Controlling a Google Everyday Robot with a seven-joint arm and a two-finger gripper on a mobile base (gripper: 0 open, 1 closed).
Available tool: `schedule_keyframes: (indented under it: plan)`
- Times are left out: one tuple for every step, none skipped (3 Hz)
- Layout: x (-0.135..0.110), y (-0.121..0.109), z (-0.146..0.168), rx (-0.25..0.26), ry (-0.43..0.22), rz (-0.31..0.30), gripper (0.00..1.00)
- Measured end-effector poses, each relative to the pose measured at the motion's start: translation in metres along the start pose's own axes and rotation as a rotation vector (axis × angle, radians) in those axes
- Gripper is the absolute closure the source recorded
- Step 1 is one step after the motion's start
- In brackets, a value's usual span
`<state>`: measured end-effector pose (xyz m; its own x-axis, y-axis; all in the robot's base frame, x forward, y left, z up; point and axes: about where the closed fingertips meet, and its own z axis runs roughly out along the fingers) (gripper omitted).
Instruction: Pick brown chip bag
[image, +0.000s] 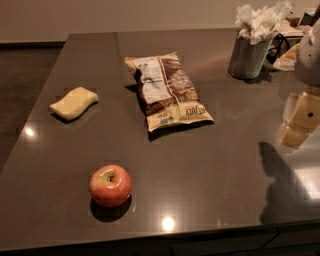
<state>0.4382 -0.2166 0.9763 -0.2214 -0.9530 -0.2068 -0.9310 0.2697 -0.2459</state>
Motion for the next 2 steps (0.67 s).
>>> schedule_keyframes:
  plan:
    - [0.0,0.0,0.0,0.0,0.0,0.0,0.0]
    - [-0.0057,-0.0045,0.001,-0.028,-0.003,0.01,0.0]
